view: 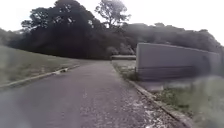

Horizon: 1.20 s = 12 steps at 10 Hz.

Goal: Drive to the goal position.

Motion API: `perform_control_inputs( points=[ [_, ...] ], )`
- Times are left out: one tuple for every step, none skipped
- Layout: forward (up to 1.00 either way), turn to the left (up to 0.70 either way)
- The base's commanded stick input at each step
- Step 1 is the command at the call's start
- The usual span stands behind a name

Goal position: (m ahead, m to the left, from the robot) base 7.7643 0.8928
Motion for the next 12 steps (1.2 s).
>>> perform_control_inputs(
  points=[
    [0.7,0.0],
    [0.7,0.0],
    [0.7,0.0],
    [0.7,0.0],
    [0.7,0.0],
    [0.7,0.0],
    [0.7,0.0],
    [0.7,0.0],
    [0.7,0.0],
    [0.7,0.0],
    [0.7,0.0],
    [0.7,0.0]
  ],
)
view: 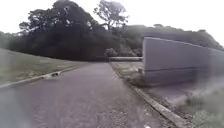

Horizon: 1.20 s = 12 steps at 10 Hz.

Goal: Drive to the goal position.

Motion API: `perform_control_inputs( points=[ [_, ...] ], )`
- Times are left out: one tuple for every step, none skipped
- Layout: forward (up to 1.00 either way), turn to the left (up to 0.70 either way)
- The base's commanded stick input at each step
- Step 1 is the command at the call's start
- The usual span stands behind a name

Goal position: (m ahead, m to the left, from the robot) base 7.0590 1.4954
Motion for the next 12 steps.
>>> perform_control_inputs(
  points=[
    [0.7,0.0],
    [0.7,0.0],
    [0.7,0.0],
    [0.7,0.0],
    [0.7,0.0],
    [0.7,0.0],
    [0.7,0.0],
    [0.7,0.0],
    [0.7,0.09],
    [0.7,0.14],
    [0.7,0.14],
    [0.7,0.02]
  ],
)
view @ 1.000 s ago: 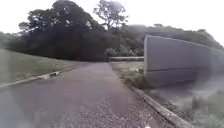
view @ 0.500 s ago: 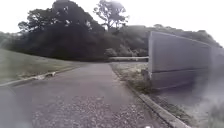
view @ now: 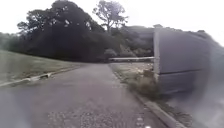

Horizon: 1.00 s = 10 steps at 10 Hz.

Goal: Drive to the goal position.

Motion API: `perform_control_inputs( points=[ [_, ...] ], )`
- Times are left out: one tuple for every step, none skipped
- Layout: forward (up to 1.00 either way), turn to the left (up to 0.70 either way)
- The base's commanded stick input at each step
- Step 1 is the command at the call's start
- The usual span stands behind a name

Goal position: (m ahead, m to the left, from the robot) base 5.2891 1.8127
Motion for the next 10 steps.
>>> perform_control_inputs(
  points=[
    [0.7,0.0],
    [0.7,0.0],
    [0.7,0.0],
    [0.7,0.0],
    [0.7,0.0],
    [0.7,0.0],
    [0.7,0.0],
    [0.7,0.0],
    [0.7,0.0],
    [0.7,0.0]
  ],
)
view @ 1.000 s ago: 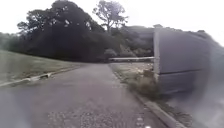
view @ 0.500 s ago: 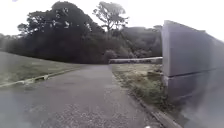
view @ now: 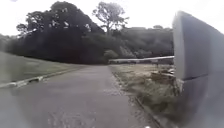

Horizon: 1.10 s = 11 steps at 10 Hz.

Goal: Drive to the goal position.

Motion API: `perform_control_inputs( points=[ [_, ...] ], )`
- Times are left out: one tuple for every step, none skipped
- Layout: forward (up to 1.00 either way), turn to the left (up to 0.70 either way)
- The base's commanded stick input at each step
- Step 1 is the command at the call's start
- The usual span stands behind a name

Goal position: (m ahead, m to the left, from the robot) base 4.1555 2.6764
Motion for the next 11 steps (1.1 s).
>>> perform_control_inputs(
  points=[
    [0.7,0.0],
    [0.7,0.0],
    [0.7,0.0],
    [0.7,0.0],
    [0.7,0.0],
    [0.7,0.0],
    [0.7,0.0],
    [0.7,0.0],
    [0.7,0.0],
    [0.7,0.07],
    [0.7,0.14]
  ],
)
